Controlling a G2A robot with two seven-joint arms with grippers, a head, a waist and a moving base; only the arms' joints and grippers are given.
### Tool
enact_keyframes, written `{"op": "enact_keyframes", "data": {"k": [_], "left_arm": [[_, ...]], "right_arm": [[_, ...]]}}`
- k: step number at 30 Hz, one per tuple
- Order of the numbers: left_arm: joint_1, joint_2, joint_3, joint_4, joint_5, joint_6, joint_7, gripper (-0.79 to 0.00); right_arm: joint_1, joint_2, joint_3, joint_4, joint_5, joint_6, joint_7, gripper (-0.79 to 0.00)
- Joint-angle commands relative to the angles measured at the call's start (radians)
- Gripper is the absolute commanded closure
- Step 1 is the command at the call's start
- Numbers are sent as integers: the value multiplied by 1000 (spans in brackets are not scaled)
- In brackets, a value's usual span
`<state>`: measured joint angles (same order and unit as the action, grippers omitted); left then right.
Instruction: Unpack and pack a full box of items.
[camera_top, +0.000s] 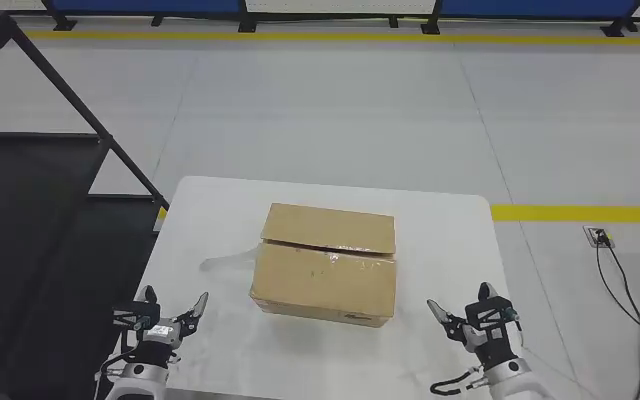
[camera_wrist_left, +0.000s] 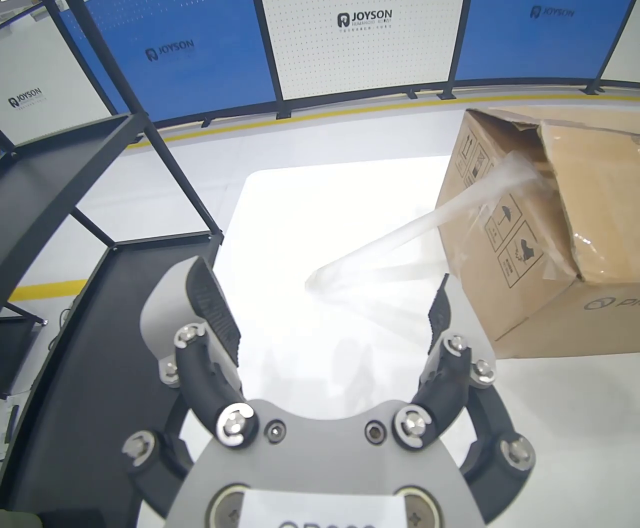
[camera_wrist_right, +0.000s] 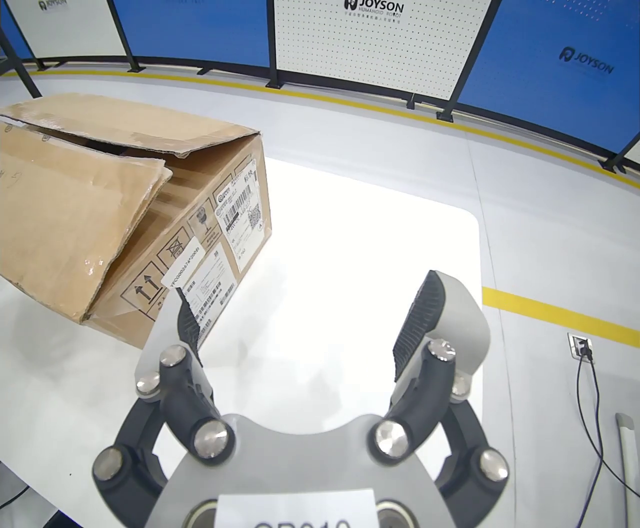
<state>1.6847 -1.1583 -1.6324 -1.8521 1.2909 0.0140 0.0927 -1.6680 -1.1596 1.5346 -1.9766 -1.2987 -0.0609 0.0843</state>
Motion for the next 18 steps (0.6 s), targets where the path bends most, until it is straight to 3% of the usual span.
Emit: {"op": "enact_keyframes", "data": {"k": [1, 5, 9, 18], "left_arm": [[0, 0, 0, 0, 0, 0, 0, -785], [-21, -2, 10, 7, -17, -7, -10, -785], [-53, -8, 35, 17, 2, 19, 19, -785], [-104, -19, 57, 33, -154, -52, 28, -785]], "right_arm": [[0, 0, 0, 0, 0, 0, 0, -785], [7, -1, -11, -2, 11, -17, -4, -785], [55, -7, -35, -2, 132, -73, 1, -785], [218, -11, -61, 79, 472, -220, 220, -785]]}}
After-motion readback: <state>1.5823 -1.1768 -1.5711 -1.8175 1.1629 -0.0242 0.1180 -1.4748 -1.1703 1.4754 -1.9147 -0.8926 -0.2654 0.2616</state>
